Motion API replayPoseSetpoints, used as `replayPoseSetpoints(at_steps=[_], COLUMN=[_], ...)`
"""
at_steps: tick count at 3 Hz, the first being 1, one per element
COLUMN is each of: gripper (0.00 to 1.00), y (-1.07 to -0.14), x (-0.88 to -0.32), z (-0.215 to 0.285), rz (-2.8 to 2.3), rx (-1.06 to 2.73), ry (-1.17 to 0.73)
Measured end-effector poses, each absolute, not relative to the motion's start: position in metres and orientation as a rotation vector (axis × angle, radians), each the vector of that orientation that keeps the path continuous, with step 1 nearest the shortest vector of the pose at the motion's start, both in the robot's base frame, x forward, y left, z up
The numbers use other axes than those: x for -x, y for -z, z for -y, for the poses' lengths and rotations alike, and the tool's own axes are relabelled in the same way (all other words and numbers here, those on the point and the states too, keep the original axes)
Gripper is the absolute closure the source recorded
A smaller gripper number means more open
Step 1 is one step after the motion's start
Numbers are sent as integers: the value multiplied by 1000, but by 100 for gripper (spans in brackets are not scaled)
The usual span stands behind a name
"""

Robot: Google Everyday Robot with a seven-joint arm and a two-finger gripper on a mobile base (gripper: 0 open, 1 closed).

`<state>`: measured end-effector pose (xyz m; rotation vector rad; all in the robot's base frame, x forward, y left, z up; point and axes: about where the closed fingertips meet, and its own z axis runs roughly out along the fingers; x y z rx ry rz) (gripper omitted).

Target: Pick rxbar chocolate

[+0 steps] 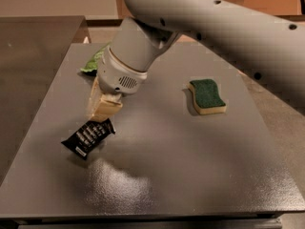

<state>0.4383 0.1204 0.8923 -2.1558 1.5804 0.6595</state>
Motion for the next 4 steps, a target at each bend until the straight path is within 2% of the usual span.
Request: replayPoseSetpoints(at_steps=[3, 4], gripper=[100, 100], y=[-996, -996], x=[-443, -443], z=[-110, -110], rz=[-1425, -1425], rx=[2055, 2055], ry=[-704, -704])
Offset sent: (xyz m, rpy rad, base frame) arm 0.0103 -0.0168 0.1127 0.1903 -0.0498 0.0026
